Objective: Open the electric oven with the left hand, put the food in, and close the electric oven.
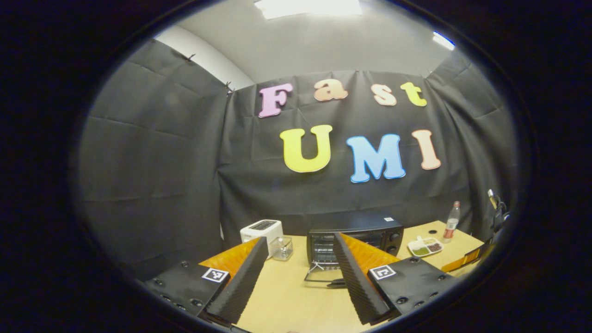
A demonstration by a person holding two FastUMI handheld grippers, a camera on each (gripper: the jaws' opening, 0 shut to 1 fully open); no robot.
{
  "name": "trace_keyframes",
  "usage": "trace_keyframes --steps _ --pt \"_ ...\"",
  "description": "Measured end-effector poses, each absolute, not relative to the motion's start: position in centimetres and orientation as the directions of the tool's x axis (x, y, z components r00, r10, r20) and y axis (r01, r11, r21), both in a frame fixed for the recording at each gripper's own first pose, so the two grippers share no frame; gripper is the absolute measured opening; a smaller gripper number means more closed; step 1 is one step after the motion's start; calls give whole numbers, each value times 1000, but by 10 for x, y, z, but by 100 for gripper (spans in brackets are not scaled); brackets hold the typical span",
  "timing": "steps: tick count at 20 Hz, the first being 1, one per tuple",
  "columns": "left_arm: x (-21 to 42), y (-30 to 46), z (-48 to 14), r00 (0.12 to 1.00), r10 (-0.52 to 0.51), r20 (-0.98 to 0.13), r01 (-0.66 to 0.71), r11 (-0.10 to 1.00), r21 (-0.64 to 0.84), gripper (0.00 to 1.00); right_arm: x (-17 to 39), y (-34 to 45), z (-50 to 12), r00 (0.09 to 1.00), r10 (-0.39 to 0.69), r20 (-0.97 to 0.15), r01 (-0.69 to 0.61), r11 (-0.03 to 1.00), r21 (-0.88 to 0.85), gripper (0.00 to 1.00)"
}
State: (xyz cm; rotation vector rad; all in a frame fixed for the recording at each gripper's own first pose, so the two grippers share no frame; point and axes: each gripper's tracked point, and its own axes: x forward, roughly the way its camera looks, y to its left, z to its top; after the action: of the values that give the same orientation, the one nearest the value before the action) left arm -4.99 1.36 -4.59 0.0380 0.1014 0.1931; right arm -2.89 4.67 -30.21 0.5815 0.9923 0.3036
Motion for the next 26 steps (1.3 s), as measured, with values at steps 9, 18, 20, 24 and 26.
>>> trace_keyframes --steps 9,18,20,24,26 --pt "-69 30 -36 966 248 -74 -245 968 55 95 -47 74 -324 389 640 -663 235 627 743 68" --pt "-59 38 -43 968 239 -77 -237 971 39 95 -39 70 -318 436 612 -659 311 585 749 9" --pt "-57 37 -42 971 229 -71 -227 973 31 95 -33 71 -305 455 606 -653 303 584 753 9" --pt "-53 33 -38 977 202 -69 -201 979 14 95 -16 79 -277 502 592 -631 257 594 762 9" --pt "-51 34 -37 979 192 -72 -192 981 6 95 -5 90 -261 525 600 -603 239 577 781 9"
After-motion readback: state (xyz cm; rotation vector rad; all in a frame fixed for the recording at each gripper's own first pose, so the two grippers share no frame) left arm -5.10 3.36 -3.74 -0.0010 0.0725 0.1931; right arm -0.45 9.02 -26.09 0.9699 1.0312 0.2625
